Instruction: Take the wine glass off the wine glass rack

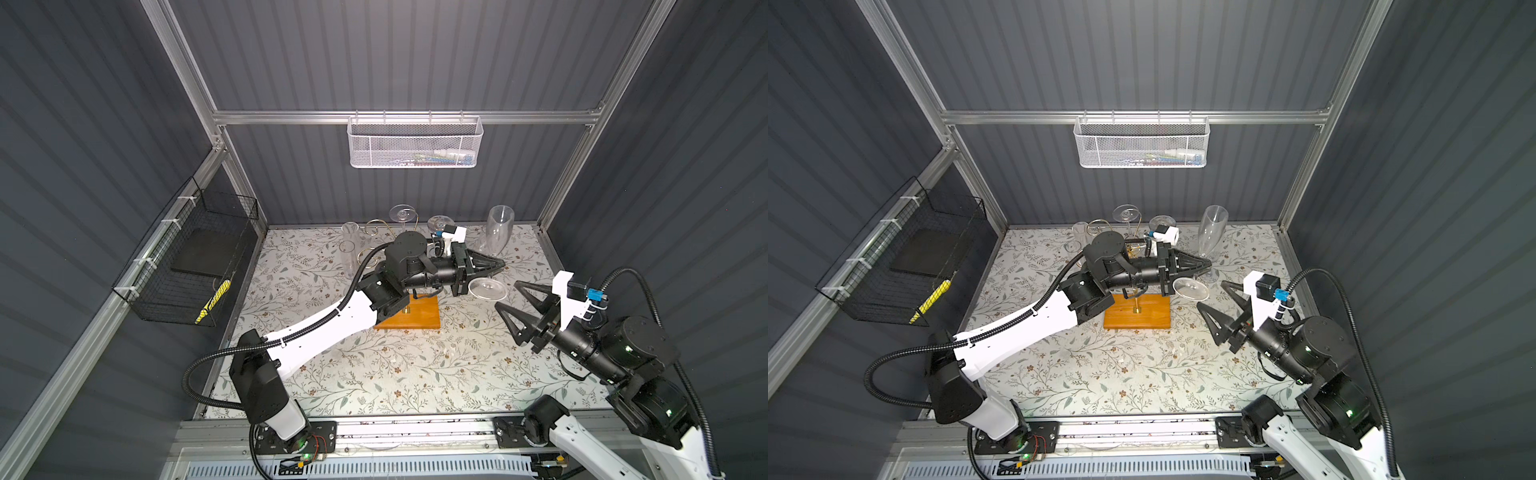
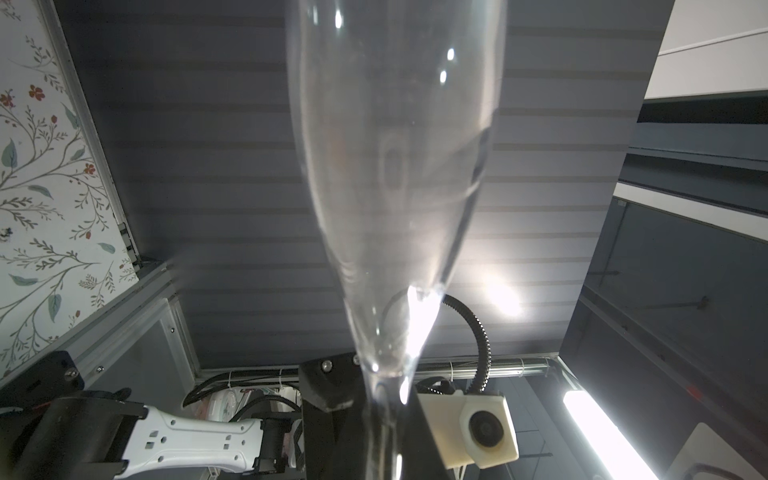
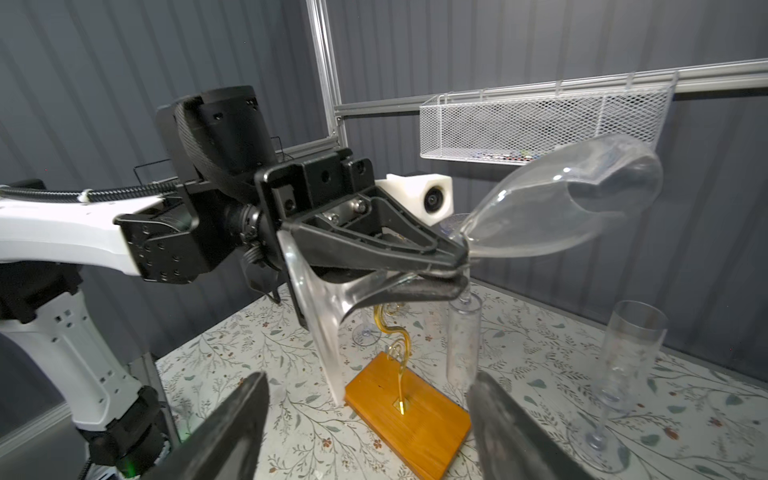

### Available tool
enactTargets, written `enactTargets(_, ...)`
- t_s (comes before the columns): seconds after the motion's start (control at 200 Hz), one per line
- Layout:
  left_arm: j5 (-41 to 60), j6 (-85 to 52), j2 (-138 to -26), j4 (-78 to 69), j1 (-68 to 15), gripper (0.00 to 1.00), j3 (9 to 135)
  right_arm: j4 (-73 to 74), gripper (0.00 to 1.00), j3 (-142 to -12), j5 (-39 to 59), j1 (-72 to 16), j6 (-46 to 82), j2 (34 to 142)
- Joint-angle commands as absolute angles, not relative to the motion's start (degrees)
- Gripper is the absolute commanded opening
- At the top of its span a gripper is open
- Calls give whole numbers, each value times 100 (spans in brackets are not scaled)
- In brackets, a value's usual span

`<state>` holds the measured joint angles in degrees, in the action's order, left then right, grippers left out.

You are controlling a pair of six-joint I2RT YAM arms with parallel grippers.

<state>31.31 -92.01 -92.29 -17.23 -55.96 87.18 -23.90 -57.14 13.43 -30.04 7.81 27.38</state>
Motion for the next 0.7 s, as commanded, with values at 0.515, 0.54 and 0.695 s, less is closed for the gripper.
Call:
enactTargets(0.515, 2191, -3776, -8888, 691, -5633, 0, 10135, -2494, 94, -7427, 277, -3000, 3563, 3392)
enactTargets(0.54, 2120, -3552, -8812, 669, -5632, 0, 10064, -2409, 94, -7465, 353, -3007, 3646, 3452)
enactTargets(0.695, 1693, -2439, -8449, 544, -5636, 0, 9651, -1980, 94, -7645, 692, -3006, 3859, 3825)
